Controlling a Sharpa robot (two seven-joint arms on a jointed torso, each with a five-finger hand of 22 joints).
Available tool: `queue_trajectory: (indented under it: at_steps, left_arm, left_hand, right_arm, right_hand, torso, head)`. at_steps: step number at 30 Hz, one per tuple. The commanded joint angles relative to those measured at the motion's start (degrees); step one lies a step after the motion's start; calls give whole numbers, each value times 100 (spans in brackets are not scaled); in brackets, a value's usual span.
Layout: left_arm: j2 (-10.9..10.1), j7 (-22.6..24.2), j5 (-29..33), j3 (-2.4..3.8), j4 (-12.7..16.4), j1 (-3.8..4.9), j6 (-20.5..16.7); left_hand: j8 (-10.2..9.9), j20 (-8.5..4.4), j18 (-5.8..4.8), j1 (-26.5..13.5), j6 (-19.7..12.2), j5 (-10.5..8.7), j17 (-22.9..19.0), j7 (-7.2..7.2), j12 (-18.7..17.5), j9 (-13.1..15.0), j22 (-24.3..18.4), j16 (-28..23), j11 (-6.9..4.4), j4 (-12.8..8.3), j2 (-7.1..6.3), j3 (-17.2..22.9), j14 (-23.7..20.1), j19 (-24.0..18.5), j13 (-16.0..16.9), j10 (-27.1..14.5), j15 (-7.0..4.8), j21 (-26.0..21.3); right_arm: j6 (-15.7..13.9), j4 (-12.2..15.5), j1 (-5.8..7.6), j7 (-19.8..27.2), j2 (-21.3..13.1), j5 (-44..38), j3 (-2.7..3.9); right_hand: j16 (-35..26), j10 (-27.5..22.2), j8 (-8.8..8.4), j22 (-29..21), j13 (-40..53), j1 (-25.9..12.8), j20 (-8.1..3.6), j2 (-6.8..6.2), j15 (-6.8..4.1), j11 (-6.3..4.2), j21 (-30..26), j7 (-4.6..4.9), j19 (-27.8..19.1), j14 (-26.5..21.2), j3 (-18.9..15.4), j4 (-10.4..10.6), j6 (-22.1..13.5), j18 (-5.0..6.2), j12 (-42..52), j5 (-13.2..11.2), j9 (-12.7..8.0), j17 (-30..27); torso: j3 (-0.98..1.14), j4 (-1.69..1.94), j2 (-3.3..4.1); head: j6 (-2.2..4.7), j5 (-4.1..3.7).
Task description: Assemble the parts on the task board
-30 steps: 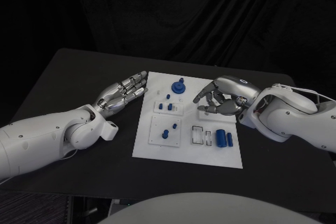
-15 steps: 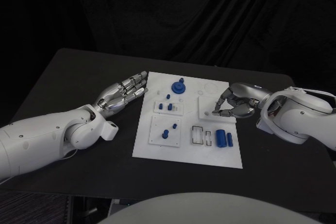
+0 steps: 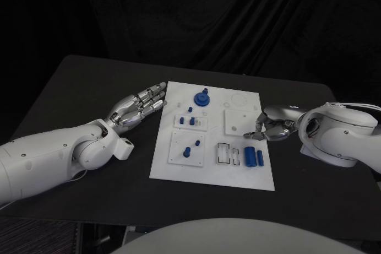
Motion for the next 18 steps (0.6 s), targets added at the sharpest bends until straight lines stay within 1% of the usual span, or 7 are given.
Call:
queue_trajectory:
  at_steps: [1, 3, 6, 9, 11, 14, 18]
  left_arm:
    - [19, 26, 2, 4, -1, -13, 33]
    - [25, 20, 2, 4, -3, -13, 31]
    - [30, 23, 2, 4, -5, -14, 28]
    - [32, 34, 2, 4, -7, -14, 18]
    - [31, 39, 2, 4, -9, -15, 18]
    - [30, 34, 2, 4, -17, -17, 23]
    - [40, 29, 2, 4, -30, -28, 38]
  left_hand:
    - [32, -6, 88, -11, 29, 33, -5, 3, -20, 5, -3, -21, 34, -3, 47, 20, 8, -10, 1, 1, -13, -13]
    - [33, -6, 89, -7, 36, 34, -5, 7, -20, 6, -5, -21, 46, -2, 58, 27, 8, -11, 1, 2, -16, -13]
    - [34, -6, 90, -3, 42, 38, -5, 12, -20, 6, -5, -21, 53, -3, 68, 34, 8, -11, 1, 2, -16, -13]
    - [37, -6, 90, 3, 52, 41, -5, 19, -20, 8, -5, -21, 53, -4, 79, 42, 8, -11, 2, 4, -14, -14]
    - [37, -6, 90, 3, 52, 41, -5, 19, -20, 8, -5, -21, 53, -4, 79, 42, 8, -11, 2, 4, -14, -14]
    - [40, -6, 91, 8, 67, 44, -5, 25, -19, 10, -5, -21, 50, -6, 85, 48, 8, -10, 2, 7, -13, -13]
    - [40, -6, 91, 8, 67, 44, -5, 25, -19, 10, -5, -21, 50, -6, 85, 48, 8, -10, 2, 7, -13, -13]
  right_arm:
    - [438, 125, -26, -648, -41, -368, 1]
    - [493, 198, -48, -743, -68, -404, 1]
    - [539, 279, -94, -843, -107, -430, 0]
    - [531, 352, -153, -930, -148, -458, 0]
    - [503, 399, -188, -973, -173, -523, 0]
    - [451, 471, -237, -1035, -201, -639, 0]
    - [432, 496, -265, -1057, -200, -695, 0]
  right_hand:
    - [-22, 585, -112, 1209, 1506, -106, -28, -17, -24, 16, 59, 20, 229, 483, -47, 2, -60, -77, 14, -48, 6, 948]
    - [-79, 585, -236, 1178, 1506, -227, -20, -42, -11, 39, -40, 47, 189, 461, -75, 8, -86, -56, 14, -66, -18, 844]
    - [-103, 585, -399, 1170, 1506, -369, -5, -22, 10, 62, -58, 73, 175, 454, -77, 6, -47, -51, 14, -81, -65, 807]
    - [-111, 585, -470, 1167, 1506, -391, 0, -17, 14, 69, -65, 83, 170, 452, -70, 1, -31, -49, 14, -79, -87, 794]
    - [-107, 585, -572, 1164, 1506, -380, 5, 1, 18, 78, -74, 94, 164, 455, -46, -3, -12, -45, 14, -31, -118, 804]
    - [-109, 585, -622, 1162, 1506, -349, 7, -1, 20, 81, -77, 97, 162, 455, -32, -8, 11, -44, 14, 7, -130, 801]
    - [-126, 585, -686, 1151, 1506, -287, 11, 4, 22, 85, -112, 100, 147, 449, -9, -13, 39, -36, 14, 43, -143, 772]
  torso:
    - [-2, 1, -4]
    - [-3, 5, -3]
    - [-3, 3, -1]
    - [-3, 3, 2]
    - [-3, 2, 3]
    - [-5, 5, 2]
    - [-9, 3, -1]
  head:
    - [-1, -17]
    - [-1, -24]
    - [-1, -30]
    - [-1, -18]
    - [-1, -2]
    - [-1, -4]
    - [-1, -14]
